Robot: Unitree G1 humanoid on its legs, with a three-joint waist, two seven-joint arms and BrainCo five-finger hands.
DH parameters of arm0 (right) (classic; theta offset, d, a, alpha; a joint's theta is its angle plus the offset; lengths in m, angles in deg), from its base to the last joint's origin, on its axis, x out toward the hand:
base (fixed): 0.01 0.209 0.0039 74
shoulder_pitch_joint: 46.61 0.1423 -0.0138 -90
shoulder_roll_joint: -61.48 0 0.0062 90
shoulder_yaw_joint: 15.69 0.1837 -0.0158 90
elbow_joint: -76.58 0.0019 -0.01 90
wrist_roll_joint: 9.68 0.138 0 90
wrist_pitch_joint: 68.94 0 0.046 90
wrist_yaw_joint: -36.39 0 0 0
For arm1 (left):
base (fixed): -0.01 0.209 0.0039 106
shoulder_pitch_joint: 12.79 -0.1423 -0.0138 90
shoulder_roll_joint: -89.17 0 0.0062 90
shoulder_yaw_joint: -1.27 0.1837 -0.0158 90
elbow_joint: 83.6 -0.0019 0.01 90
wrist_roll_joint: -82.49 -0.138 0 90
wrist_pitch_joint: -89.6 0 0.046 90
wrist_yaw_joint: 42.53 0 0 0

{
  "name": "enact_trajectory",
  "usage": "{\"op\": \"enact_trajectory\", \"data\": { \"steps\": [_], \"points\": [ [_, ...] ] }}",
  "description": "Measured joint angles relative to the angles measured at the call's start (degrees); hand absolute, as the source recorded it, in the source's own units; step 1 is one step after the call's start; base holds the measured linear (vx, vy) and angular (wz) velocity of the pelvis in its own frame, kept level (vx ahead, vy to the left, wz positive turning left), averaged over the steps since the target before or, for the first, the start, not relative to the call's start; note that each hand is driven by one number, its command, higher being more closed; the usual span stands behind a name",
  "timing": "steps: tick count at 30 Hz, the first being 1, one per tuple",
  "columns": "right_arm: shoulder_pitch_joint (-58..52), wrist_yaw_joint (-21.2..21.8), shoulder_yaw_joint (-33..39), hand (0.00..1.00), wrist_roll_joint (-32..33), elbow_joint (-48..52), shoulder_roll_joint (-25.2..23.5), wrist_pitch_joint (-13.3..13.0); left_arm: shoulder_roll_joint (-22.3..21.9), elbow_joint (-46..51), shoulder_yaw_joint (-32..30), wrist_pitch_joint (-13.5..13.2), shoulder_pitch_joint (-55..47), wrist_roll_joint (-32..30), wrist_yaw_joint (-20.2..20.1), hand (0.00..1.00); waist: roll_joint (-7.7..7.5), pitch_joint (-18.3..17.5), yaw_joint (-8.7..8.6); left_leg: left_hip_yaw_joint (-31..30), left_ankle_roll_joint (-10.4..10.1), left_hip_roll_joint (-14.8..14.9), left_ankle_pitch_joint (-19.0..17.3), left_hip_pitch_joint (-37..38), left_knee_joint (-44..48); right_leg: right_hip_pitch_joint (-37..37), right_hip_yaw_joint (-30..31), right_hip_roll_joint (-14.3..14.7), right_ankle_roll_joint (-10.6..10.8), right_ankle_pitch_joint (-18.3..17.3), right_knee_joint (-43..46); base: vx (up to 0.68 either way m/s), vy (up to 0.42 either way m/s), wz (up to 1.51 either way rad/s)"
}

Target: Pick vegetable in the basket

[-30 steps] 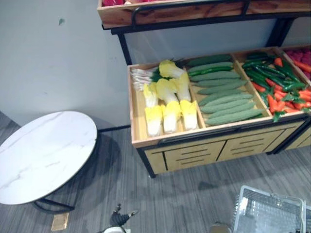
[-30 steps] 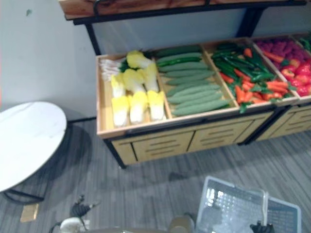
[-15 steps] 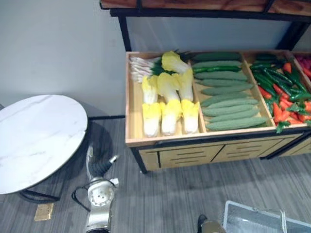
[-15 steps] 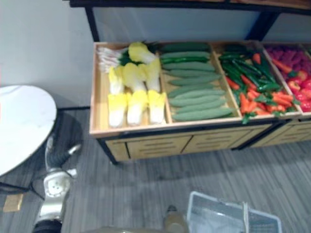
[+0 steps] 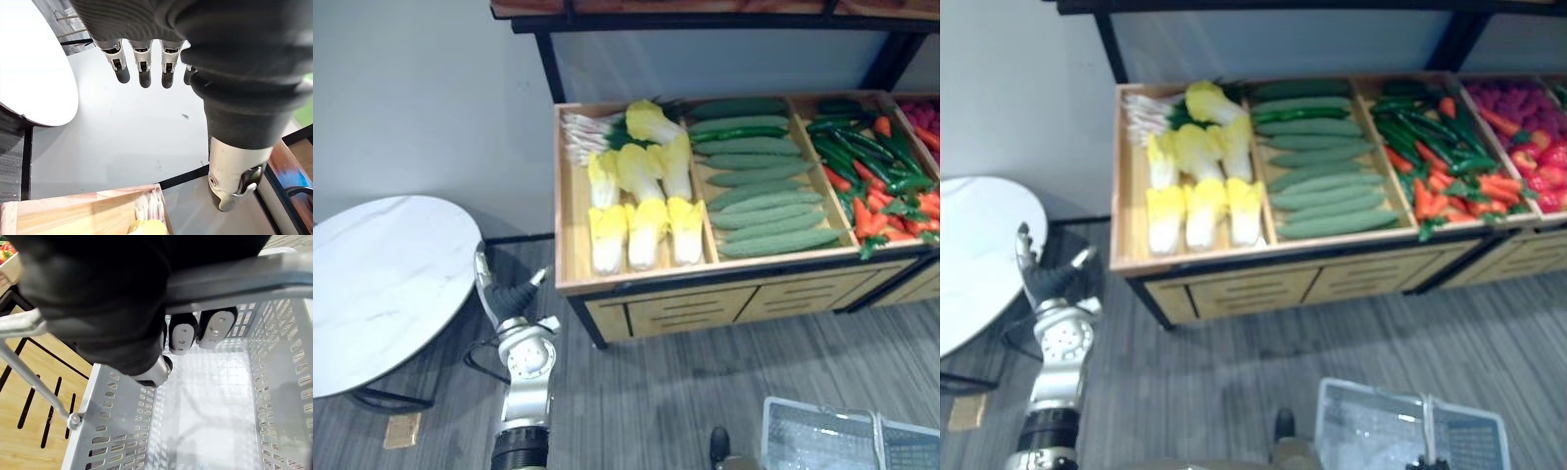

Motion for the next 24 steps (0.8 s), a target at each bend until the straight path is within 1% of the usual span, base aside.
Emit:
{"op": "enact_trajectory", "data": {
  "steps": [1,2,3,7,8,9,11,12,14,16,17,19,20,22,24],
  "points": [
    [0.16,-0.31,-0.68,1.0,0.02,0.01,0.0,-0.02,0.19,-1.77,0.04,0.1,0.95,0.0,0.31,0.0,-0.16,0.08,-0.06,0.81,-0.17,-0.03,0.14,-0.31,0.18,-0.53,0.85,0.17,-0.1,0.87,-0.55,-0.16,-0.045,-0.31],
    [0.23,-0.49,-1.06,1.0,0.03,0.04,0.0,-0.03,0.19,-2.64,0.05,0.16,1.38,0.0,0.59,0.0,-0.2,0.09,-0.14,1.05,-0.19,-0.03,0.15,-0.61,0.2,-0.86,1.0,0.2,-0.1,1.02,-0.73,-0.19,-0.064,-0.32],
    [0.43,-0.85,-1.94,1.0,0.04,0.1,0.0,-0.06,0.19,-4.47,0.04,0.27,2.29,0.0,1.63,0.0,-0.32,0.17,-1.15,1.73,-0.38,-0.05,0.4,-1.35,0.19,-1.42,1.55,0.31,-0.24,1.33,-1.35,-0.1,-0.04,-0.18],
    [0.47,-1.02,-3.52,1.0,0.37,0.23,0.0,-0.07,0.18,-7.04,0.54,0.55,4.87,0.0,2.26,0.0,-0.81,0.61,-1.69,2.95,-0.86,0.26,0.35,-2.5,0.19,-3.21,3.35,0.74,-0.67,2.11,-1.89,-0.12,-0.067,-0.27],
    [0.56,-1.03,-4.11,1.0,0.39,0.39,-0.04,-0.05,0.23,-8.73,0.51,0.58,6.66,0.0,2.4,0.0,-1.11,1.07,-2.45,3.9,-1.0,0.41,0.28,-2.88,0.13,-3.81,3.95,1.15,-0.72,2.51,-2.25,-0.06,-0.063,-0.21],
    [0.57,-1.03,-4.76,1.0,0.39,1.01,-0.04,-0.05,0.35,-10.71,0.46,0.61,8.29,0.0,2.54,0.0,-1.24,1.72,-2.77,4.2,-1.06,0.48,0.28,-3.08,0.17,-4.19,4.29,1.43,-0.67,2.69,-2.32,-0.05,-0.063,-0.22],
    [0.44,-1.18,-5.88,1.0,0.44,2.12,-0.04,-0.06,0.41,-13.4,0.48,0.8,10.76,0.04,2.95,0.0,-1.38,2.53,-2.88,5.5,-1.54,0.81,0.44,-3.51,0.17,-5.41,5.46,1.97,-0.83,3.02,-2.2,-0.02,-0.06,-0.32],
    [0.7,-1.21,-6.39,1.0,0.42,2.7,-0.03,-0.11,0.6,-15.04,0.35,1.36,12.32,0.06,3.69,0.0,-1.42,3.01,-2.92,6.09,-1.47,1.07,0.7,-3.77,0.15,-6.27,6.31,2.28,-1.15,3.56,-2.24,0.0,-0.064,-0.39],
    [1.19,-1.58,-6.93,1.0,0.44,2.72,-0.01,-0.17,0.65,-17.9,0.23,2.01,15.2,0.12,4.35,0.0,-1.43,4.16,-2.98,7.0,-1.61,1.13,0.77,-3.85,0.18,-6.94,7.26,2.67,-0.95,4.18,-2.14,0.03,-0.042,-0.27],
    [1.72,-2.28,-7.88,1.0,0.43,2.8,0.0,-0.38,0.71,-20.27,-0.49,2.39,18.31,0.17,4.88,0.0,-1.5,4.58,-3.67,7.02,-1.76,0.88,0.96,-4.94,0.18,-8.1,7.5,2.71,-0.93,4.75,-2.11,0.04,-0.02,-0.07],
    [2.5,-2.33,-8.41,1.0,0.42,2.91,0.0,-0.47,0.91,-21.6,-1.77,2.81,20.39,0.3,5.33,0.0,-1.79,5.43,-4.24,7.05,-1.77,0.83,0.98,-5.01,0.21,-8.19,7.66,2.75,-0.95,4.77,-2.09,0.04,-0.015,-0.05],
    [2.69,-2.6,-9.59,1.0,0.41,3.39,0.01,-1.04,1.55,-23.3,-2.81,3.34,22.77,0.61,6.34,0.0,-2.1,5.82,-4.28,7.32,-1.77,0.72,0.97,-5.55,0.21,-9.02,8.29,2.81,-0.95,4.77,-1.94,0.03,-0.023,-0.11],
    [2.71,-2.88,-10.33,1.0,0.41,3.79,0.01,-1.6,1.96,-23.92,-3.7,3.84,24.34,0.67,6.83,0.0,-2.37,6.67,-4.28,7.28,-1.77,0.55,0.97,-5.56,0.2,-9.12,8.57,2.74,-0.95,4.77,-1.93,0.02,-0.022,-0.05],
    [2.7,-3.15,-11.1,1.0,0.4,4.64,0.0,-1.82,2.26,-24.93,-4.85,4.31,26.14,1.16,7.91,0.0,-2.55,7.58,-4.28,7.18,-1.75,0.38,0.96,-5.59,0.22,-9.15,8.68,2.57,-0.95,4.77,-1.92,0.01,-0.011,-0.02],
    [2.71,-3.5,-12.07,1.0,0.4,4.9,0.0,-2.3,2.26,-24.93,-5.73,4.38,26.66,1.17,9.12,0.0,-2.83,7.77,-4.26,7.09,-1.73,0.29,0.92,-5.9,0.21,-9.6,8.75,2.5,-0.95,4.77,-1.77,-0.01,-0.016,0.01]
  ]
}}
